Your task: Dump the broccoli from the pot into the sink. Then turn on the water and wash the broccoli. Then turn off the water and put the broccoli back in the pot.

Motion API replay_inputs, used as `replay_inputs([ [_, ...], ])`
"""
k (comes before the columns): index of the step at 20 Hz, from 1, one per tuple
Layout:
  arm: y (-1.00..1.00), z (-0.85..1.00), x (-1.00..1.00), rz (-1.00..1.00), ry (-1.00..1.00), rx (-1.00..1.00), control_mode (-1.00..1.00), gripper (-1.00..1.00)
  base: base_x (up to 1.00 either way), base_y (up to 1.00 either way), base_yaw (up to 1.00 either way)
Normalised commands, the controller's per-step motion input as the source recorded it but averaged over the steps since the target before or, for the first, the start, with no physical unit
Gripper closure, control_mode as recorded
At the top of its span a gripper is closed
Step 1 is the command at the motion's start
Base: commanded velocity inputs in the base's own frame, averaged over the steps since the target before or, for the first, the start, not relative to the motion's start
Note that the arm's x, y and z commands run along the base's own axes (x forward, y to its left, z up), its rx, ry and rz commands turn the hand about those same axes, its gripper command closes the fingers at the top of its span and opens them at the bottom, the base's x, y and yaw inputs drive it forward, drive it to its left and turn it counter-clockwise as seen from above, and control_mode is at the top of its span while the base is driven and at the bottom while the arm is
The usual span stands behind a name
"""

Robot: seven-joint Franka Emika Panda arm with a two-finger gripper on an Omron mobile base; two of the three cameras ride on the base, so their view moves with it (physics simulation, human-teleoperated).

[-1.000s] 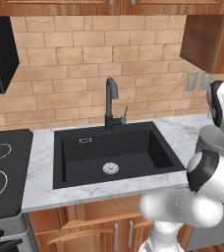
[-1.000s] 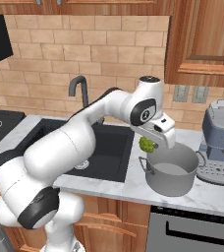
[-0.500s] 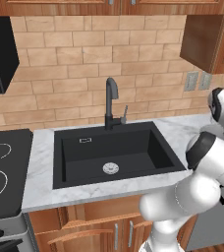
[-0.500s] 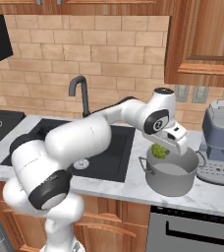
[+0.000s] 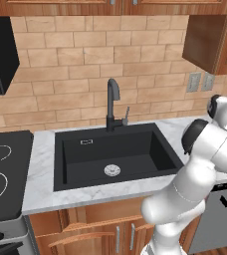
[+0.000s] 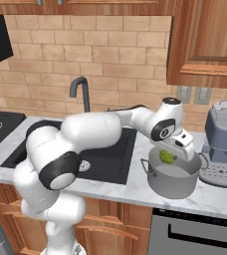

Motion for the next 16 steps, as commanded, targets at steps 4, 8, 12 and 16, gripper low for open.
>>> replay_inputs([
  [4,-0.14,-0.30,0.00,0.00,0.00,0.00,-1.00,1.00,0.00,0.00,0.00],
  [8,-0.07,-0.31,0.14,0.00,0.00,0.00,-1.00,1.00,0.00,0.00,0.00],
  [12,0.00,-0.28,0.24,0.00,0.00,0.00,-1.00,1.00,0.00,0.00,0.00],
  [16,-0.02,-0.24,0.20,0.00,0.00,0.00,-1.00,1.00,0.00,0.00,0.00],
])
